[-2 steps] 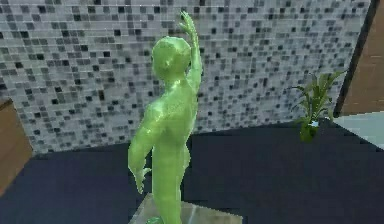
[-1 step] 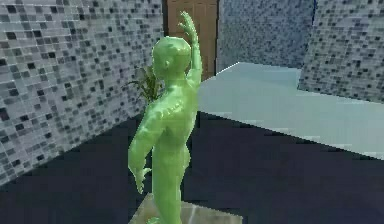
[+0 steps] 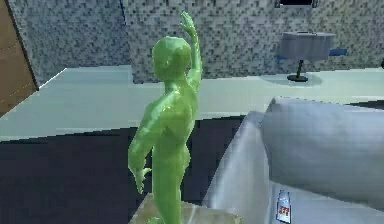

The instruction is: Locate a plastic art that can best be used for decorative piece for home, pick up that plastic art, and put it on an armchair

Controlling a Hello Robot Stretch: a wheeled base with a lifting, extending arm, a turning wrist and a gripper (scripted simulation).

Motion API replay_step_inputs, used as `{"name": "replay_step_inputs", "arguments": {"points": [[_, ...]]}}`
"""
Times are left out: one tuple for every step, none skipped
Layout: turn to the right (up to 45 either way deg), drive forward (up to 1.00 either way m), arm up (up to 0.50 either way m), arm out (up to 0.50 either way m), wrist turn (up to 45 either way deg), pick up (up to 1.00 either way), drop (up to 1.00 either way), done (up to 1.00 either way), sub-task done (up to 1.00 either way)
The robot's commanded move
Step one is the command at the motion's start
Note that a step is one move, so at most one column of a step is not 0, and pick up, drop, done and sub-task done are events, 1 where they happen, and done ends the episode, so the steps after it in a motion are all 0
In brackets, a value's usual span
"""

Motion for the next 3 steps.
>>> {"name": "replay_step_inputs", "arguments": {"points": [[30.0,0.00,0.00,0.00,0.0,0.00,0.00,0.00,0.00],[0.0,0.20,0.00,0.00,0.0,0.00,0.00,0.00,0.00],[-45.0,0.00,0.00,0.00,0.0,0.00,0.00,0.00,0.00]]}}
